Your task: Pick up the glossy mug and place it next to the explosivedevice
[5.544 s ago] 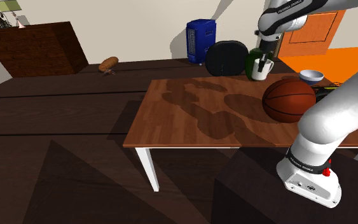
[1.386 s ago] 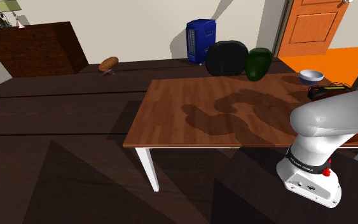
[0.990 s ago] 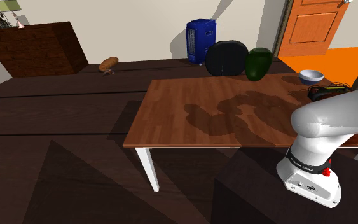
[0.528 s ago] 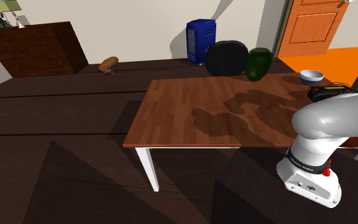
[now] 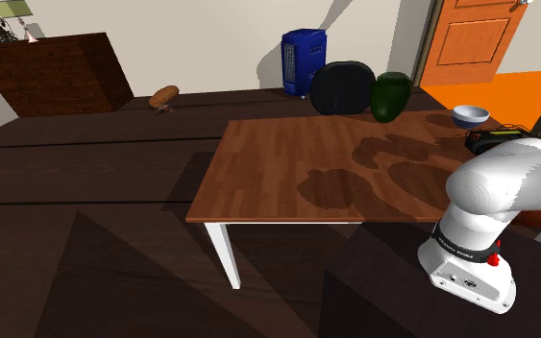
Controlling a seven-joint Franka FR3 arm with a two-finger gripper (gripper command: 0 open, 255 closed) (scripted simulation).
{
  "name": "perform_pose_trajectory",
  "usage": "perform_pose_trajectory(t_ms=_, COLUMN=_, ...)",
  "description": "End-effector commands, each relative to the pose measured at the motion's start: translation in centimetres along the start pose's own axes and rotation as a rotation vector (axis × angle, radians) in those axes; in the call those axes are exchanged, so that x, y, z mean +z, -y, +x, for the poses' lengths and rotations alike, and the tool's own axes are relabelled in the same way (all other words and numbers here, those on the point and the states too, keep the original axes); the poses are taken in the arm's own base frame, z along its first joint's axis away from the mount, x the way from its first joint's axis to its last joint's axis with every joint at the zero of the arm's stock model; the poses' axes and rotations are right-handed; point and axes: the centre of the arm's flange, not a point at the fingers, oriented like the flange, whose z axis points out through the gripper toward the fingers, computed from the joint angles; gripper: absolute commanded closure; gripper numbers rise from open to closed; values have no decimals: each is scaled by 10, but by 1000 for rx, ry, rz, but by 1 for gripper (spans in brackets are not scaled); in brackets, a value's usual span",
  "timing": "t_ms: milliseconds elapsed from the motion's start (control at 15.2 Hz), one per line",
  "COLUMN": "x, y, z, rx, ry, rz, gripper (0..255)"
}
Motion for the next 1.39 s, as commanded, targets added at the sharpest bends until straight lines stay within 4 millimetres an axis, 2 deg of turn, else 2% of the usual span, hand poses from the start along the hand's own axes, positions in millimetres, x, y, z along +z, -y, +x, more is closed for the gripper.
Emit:
perform_pose_trajectory(t_ms=0, x=10, y=0, z=0, rx=-5, ry=-1, rz=-1, gripper=0)
perform_pose_trajectory(t_ms=198, x=23, y=0, z=0, rx=-5, ry=-1, rz=-1, gripper=0)
perform_pose_trajectory(t_ms=660, x=23, y=0, z=0, rx=-5, ry=-1, rz=-1, gripper=0)
perform_pose_trajectory(t_ms=726, x=23, y=0, z=0, rx=-5, ry=-1, rz=-1, gripper=255)
perform_pose_trajectory(t_ms=1320, x=23, y=0, z=0, rx=-5, ry=-1, rz=-1, gripper=255)
